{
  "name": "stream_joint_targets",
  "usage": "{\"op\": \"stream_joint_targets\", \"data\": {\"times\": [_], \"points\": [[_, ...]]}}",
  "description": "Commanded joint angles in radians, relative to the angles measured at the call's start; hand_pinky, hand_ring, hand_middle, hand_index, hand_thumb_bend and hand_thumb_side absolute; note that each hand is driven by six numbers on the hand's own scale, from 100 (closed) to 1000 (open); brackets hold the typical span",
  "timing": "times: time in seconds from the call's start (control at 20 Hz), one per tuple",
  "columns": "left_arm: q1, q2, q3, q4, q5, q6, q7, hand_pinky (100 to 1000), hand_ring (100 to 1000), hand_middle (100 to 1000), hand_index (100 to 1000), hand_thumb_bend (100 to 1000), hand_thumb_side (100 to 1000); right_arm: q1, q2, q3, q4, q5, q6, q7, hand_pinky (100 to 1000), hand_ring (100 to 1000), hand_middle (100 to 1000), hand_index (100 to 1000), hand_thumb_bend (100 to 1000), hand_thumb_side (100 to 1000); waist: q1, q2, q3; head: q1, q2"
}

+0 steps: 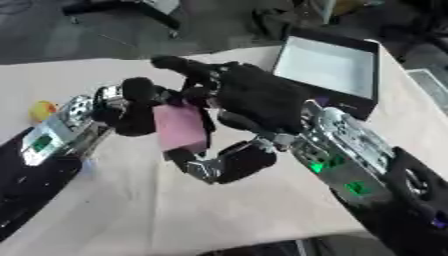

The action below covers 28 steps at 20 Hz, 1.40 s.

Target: Pick up the objects with one hand, pass them to the other hand, and then place them into the box on the other side of the table.

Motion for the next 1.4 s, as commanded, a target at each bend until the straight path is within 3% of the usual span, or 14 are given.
{"op": "stream_joint_targets", "data": {"times": [0.05,0.25,0.45,1.0,1.4], "points": [[-0.041,0.004,0.077,-0.013,0.077,0.046,-0.004,677,628,617,798,470,1000,0.007,-0.032,-0.019,0.037,0.035,-0.006,0.005,571,733,1000,242,100,671,-0.002,-0.01,0.0,0.0,-0.002],[-0.043,-0.003,0.108,0.022,0.056,0.088,-0.004,677,635,623,803,446,1000,0.004,-0.032,-0.021,0.037,0.053,-0.021,-0.008,599,731,1000,241,100,695,-0.003,-0.012,-0.001,0.002,-0.002],[-0.05,-0.015,0.138,0.078,0.02,0.081,-0.004,678,641,626,804,439,1000,0.002,-0.03,-0.024,0.037,0.075,-0.039,-0.021,615,729,1000,239,100,700,-0.004,-0.012,-0.002,0.005,-0.002],[-0.067,-0.049,0.238,0.269,-0.108,0.011,-0.004,692,698,663,820,379,1000,0.004,-0.027,-0.028,0.037,0.104,-0.054,-0.054,613,725,1000,237,100,700,-0.004,-0.011,-0.005,0.007,-0.002],[-0.062,-0.034,0.275,0.33,-0.159,-0.061,-0.004,685,691,661,818,288,1000,0.015,-0.041,-0.041,0.037,0.127,-0.039,-0.077,614,724,1000,239,100,702,-0.004,-0.012,-0.006,0.0,-0.002]]}}
